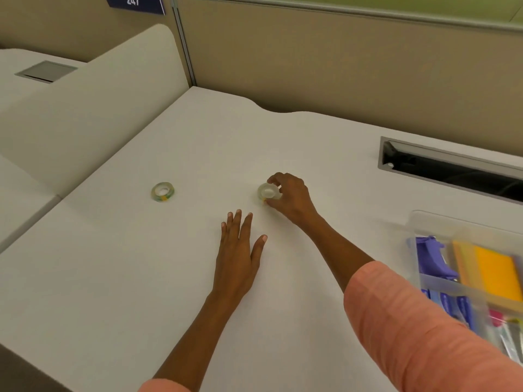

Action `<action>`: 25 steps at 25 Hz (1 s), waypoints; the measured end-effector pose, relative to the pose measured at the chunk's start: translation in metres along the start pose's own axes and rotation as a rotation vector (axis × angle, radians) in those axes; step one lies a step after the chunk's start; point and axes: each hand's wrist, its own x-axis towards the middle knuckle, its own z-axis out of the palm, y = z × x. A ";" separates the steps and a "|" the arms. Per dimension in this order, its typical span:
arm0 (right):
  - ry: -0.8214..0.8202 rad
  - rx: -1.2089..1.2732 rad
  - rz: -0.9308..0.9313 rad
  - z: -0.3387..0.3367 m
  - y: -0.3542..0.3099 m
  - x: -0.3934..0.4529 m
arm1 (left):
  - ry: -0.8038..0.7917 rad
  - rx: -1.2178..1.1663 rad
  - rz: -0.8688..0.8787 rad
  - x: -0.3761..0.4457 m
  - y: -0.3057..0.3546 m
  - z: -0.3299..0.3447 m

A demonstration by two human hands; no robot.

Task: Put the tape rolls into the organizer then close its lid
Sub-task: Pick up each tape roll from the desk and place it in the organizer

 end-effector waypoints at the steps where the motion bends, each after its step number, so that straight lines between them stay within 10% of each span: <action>1: 0.026 0.025 0.003 -0.011 0.003 -0.012 | -0.007 -0.007 0.005 -0.003 0.011 0.003; 25: 0.313 -0.391 0.369 -0.287 0.219 -0.350 | -0.298 -0.027 0.302 -0.120 0.225 0.152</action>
